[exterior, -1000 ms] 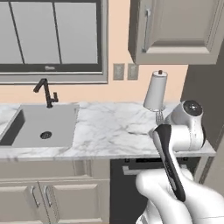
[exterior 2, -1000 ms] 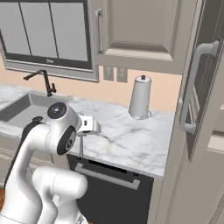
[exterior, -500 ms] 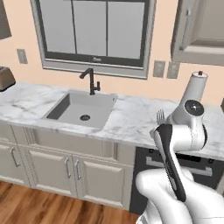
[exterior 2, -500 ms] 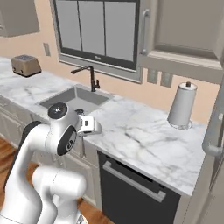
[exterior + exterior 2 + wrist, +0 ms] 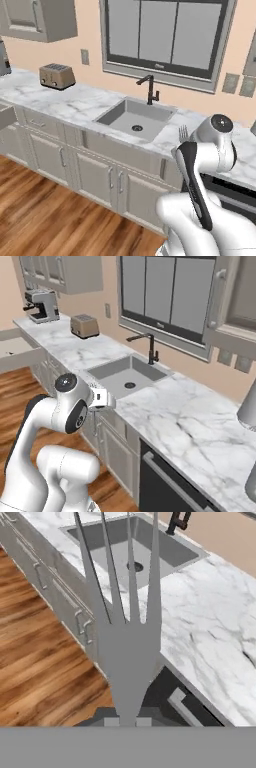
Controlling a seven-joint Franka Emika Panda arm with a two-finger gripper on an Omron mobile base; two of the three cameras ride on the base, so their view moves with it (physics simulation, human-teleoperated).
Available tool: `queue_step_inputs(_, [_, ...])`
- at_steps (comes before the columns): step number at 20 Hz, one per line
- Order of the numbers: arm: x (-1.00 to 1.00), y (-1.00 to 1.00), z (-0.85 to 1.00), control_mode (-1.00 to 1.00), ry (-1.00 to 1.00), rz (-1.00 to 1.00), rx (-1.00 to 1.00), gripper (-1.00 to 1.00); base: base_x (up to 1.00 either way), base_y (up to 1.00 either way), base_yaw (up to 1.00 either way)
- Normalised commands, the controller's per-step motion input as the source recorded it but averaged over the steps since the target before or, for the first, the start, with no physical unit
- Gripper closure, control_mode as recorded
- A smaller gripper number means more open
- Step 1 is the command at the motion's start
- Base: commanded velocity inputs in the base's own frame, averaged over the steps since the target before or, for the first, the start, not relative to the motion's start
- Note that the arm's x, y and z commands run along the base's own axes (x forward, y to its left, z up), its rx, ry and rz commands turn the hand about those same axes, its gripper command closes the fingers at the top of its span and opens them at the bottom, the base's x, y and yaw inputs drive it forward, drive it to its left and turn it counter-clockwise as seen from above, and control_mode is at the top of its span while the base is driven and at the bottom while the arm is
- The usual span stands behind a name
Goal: Organize the utensils by type. Pick up the wooden spoons from the counter and place them in the open cabinet. Then pick up the metallic utensils from the counter and place them in the open drawer.
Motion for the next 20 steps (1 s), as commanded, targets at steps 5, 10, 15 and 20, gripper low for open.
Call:
queue_step_inputs(5, [0.0,0.0,0.0,1.0,0.0,0.0,0.0,1.0,0.0,0.0,0.49])
queue_step_inputs(10, [0.0,0.0,0.0,1.0,0.0,0.0,0.0,1.0,0.1,0.0,0.42])
queue_step_inputs(15, [0.0,0.0,0.0,1.0,0.0,0.0,0.0,1.0,0.51,0.1,0.29])
queue_step_inputs(20, [0.0,0.0,0.0,1.0,0.0,0.0,0.0,1.0,0.73,0.12,0.39])
